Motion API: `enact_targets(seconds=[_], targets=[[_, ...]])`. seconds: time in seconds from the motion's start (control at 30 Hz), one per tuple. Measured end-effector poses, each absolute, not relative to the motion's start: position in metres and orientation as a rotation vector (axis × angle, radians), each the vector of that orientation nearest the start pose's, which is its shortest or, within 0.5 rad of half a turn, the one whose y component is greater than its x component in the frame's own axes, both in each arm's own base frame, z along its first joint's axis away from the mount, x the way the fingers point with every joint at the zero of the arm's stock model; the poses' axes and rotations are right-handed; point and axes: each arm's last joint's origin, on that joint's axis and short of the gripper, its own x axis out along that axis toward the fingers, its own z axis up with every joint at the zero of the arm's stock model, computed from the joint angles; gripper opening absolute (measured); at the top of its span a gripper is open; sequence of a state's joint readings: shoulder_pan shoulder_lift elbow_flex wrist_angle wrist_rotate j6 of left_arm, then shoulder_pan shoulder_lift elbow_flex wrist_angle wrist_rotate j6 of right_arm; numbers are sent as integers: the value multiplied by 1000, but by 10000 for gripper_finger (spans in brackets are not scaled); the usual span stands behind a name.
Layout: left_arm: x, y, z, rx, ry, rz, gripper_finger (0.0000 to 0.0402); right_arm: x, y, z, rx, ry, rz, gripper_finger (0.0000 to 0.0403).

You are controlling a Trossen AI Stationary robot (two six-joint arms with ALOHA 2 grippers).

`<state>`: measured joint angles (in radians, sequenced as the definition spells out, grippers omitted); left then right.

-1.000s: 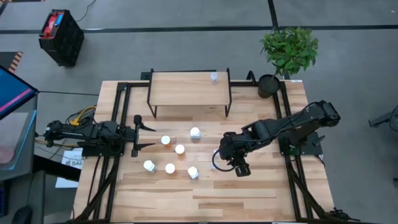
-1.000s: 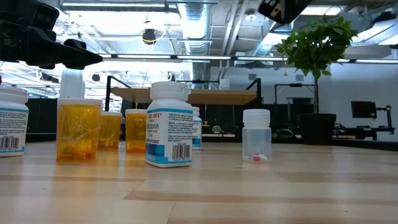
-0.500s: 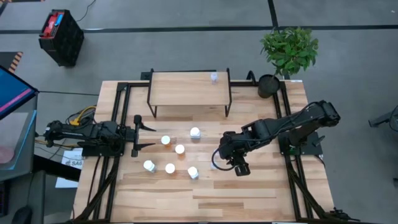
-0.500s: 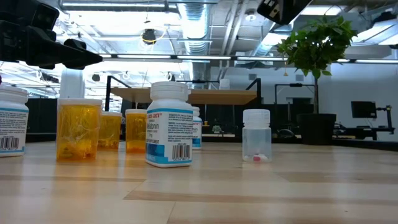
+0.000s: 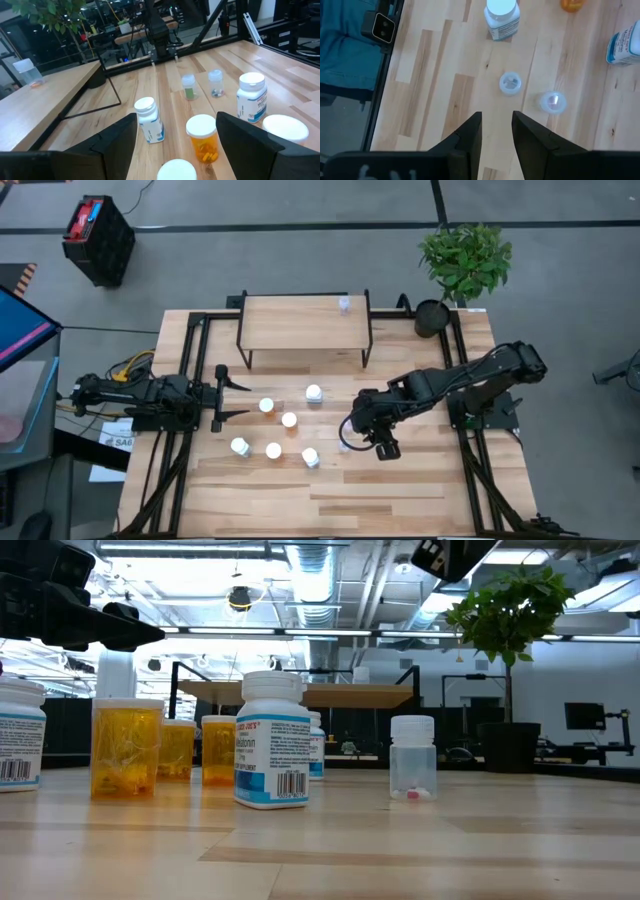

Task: Pick and place medicine bottles onto shelf by color
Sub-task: Put the top transparent pill bottle on the shelf aligned with the other transparent pill bottle

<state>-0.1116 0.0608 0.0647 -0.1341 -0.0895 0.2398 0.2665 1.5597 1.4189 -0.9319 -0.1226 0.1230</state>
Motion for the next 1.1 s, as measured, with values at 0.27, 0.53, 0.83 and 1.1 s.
enact_targets(seconds=[0.27, 0.53, 0.83, 1.1], targets=[[97, -8, 168, 252, 126, -38, 261, 302, 86, 308, 38, 1097, 279, 128], [97, -8, 168, 252, 126, -38, 261, 303, 82, 308, 27, 1093, 279, 128], [97, -8, 168, 253, 127, -38, 261, 304, 80, 308, 54, 1095, 257, 128], [97, -8, 168, 252, 126, -38, 261, 307, 79, 310, 92, 1065, 240, 129]])
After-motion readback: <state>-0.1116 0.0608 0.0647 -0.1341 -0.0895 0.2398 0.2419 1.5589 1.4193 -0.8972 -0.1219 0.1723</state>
